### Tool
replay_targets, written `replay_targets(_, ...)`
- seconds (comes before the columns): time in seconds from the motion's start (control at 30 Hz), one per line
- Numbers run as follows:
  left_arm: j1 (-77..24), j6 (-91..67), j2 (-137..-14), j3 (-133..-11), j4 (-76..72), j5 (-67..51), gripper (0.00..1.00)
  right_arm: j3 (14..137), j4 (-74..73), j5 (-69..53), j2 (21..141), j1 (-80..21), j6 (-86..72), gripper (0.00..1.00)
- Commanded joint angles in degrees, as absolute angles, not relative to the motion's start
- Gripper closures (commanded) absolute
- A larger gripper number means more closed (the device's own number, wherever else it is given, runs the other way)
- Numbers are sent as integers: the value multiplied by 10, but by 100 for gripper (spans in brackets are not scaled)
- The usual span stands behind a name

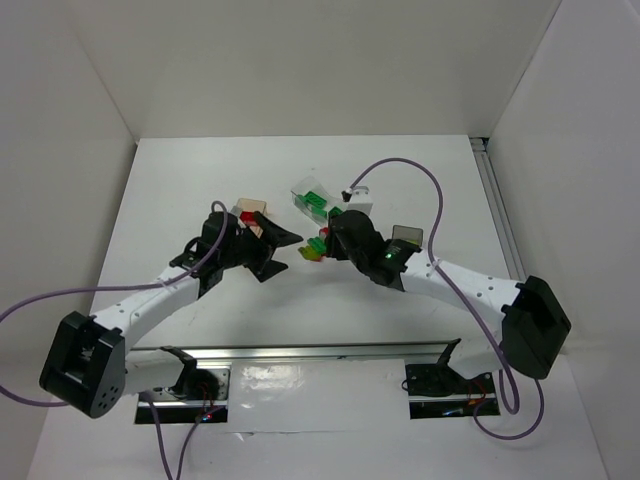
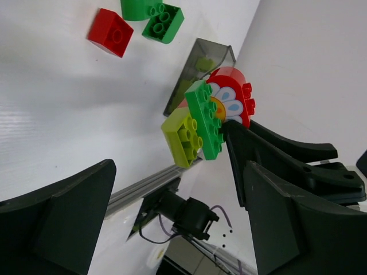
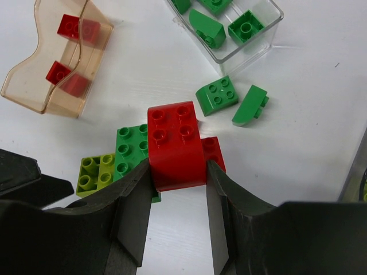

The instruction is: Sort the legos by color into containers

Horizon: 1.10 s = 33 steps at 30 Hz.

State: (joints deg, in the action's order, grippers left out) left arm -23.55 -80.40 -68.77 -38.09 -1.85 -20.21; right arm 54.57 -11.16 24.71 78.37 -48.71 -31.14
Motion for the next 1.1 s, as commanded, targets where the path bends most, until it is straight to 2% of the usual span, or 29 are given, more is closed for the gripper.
replay_targets(0.0,-238,-893,-709,-375,-105,-223,0,574,-91,272,792,-484,-339,76)
replay_targets(0.17,-243,-933,-779,-375,-194,-259,0,579,-85,266,799,-484,-345,76)
replay_targets(0.3,-249,-946,-806,-383,-200,-259,1,585,-86,266,799,-484,-345,76)
replay_targets(0.5,-254,-976,-818,-378,-250,-254,18,585,-86,266,805,-484,-345,76)
replay_targets(0.8,-265,-982,-866,-386,-270,-260,35,591,-86,260,810,-484,-345,76)
replay_targets(1.07,-270,-992,-876,-386,-287,-255,38,591,-81,249,816,-484,-345,76)
